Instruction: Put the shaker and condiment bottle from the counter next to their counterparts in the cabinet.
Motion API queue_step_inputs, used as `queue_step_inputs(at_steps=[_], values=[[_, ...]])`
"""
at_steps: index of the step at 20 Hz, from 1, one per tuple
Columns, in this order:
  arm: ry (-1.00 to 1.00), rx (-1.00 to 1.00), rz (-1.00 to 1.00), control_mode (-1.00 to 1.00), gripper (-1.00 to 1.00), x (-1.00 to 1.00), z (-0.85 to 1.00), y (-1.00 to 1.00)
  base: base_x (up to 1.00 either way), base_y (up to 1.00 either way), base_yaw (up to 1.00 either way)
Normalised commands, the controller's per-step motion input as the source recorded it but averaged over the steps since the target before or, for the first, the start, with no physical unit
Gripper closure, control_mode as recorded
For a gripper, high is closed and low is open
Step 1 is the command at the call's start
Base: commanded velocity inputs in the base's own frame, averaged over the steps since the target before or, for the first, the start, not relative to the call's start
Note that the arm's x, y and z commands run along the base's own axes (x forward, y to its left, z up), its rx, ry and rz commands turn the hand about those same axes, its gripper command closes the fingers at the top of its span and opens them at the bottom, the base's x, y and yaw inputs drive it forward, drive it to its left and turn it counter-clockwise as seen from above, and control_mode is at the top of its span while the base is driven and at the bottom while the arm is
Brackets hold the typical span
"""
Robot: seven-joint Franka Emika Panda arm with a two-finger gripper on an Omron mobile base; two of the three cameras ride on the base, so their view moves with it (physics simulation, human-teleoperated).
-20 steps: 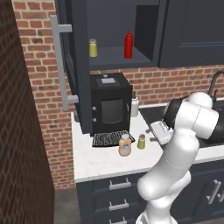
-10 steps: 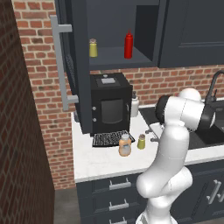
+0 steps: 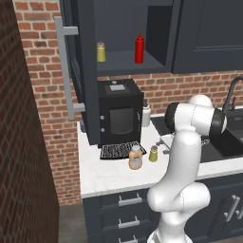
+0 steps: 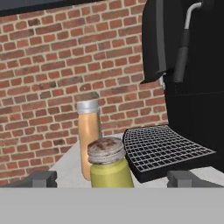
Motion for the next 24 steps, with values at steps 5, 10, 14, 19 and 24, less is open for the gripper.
queue_step_inputs(at_steps=[5, 10, 14, 19, 24], values=[[0.00, 0.00, 0.01, -1.00, -1.00, 0.00, -0.05, 0.20, 0.00, 0.00, 0.00], [0.00, 0.00, 0.01, -1.00, -1.00, 0.00, 0.00, 0.10, 0.00, 0.00, 0.00], [0.00, 0.00, 0.00, -1.00, -1.00, 0.00, 0.00, 0.08, 0.00, 0.00, 0.00], [0.00, 0.00, 0.01, -1.00, -1.00, 0.00, 0.00, 0.11, 0.00, 0.00, 0.00], [0.01, 0.00, 0.01, -1.00, -1.00, 0.00, 0.00, 0.12, 0.00, 0.00, 0.00]])
